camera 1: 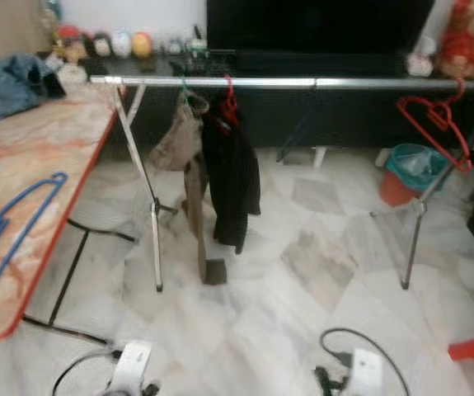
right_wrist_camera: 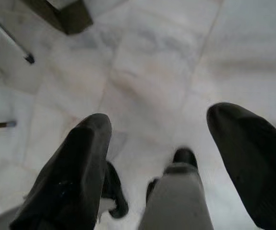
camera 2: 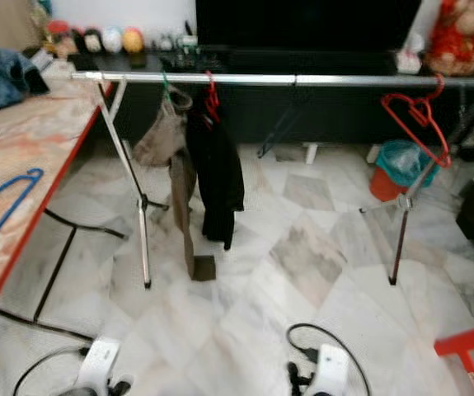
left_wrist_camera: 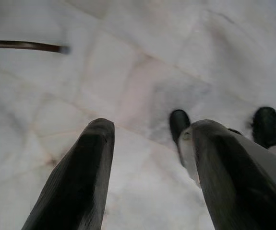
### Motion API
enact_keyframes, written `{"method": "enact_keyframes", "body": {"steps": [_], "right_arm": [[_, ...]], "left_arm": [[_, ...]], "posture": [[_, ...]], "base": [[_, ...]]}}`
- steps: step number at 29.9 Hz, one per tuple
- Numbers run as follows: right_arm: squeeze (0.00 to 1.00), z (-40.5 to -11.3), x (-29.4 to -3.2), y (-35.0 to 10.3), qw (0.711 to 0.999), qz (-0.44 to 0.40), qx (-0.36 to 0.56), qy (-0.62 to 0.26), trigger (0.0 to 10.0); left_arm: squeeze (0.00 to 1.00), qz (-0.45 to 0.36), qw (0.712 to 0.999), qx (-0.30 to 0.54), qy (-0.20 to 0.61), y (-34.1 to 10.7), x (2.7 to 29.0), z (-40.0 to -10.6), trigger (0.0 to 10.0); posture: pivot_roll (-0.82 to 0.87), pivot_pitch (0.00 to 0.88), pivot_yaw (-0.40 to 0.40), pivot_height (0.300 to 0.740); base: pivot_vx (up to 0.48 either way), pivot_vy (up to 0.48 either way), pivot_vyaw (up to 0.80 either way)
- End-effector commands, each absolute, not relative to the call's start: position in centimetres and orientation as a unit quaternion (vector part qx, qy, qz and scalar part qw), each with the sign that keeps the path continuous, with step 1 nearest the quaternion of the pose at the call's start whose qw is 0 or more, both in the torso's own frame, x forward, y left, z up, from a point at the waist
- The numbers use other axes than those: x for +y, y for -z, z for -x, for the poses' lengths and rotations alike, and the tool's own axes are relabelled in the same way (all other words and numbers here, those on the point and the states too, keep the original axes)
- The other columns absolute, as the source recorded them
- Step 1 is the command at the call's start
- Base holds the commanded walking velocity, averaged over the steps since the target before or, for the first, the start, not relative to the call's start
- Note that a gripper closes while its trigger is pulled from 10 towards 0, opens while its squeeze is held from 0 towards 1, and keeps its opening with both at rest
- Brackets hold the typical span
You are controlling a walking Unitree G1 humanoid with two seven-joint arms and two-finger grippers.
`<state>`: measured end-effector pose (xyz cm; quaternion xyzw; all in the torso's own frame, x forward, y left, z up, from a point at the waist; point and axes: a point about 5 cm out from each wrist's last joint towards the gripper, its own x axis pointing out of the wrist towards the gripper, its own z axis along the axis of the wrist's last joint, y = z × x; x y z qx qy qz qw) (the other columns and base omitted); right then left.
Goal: Hang hanger
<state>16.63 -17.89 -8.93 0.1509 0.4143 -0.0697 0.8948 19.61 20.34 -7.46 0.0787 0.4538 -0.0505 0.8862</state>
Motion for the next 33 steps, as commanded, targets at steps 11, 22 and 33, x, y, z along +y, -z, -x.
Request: {"method": "enact_keyframes", "body": {"steps": [11, 22, 33], "right_arm": [[0.00, -15.88, -18.93, 9.15, 0.890, -0.154, 0.420, 0.091, 10.0], [0.00, -16.10, -18.80, 9.03, 0.895, -0.140, 0.416, 0.077, 10.0], [0.00, -16.04, -18.54, 9.05, 0.896, -0.144, 0.414, 0.066, 10.0]], "left_arm": [[0.00, -0.073, 0.887, 0.452, 0.057, 7.47, 19.64, -19.81, 10.0], [0.00, -0.072, 0.888, 0.450, 0.056, 7.46, 19.62, -19.82, 10.0], [0.00, -0.070, 0.888, 0.451, 0.055, 7.49, 19.64, -19.78, 10.0]], "posture": [[-0.07, 0.038, -0.006, 0.740], [-0.07, 0.037, -0.006, 0.740], [-0.07, 0.039, -0.006, 0.740]], "base": [[0.271, 0.000, 0.00], [0.335, 0.000, 0.35], [0.344, 0.000, 0.56]]}}
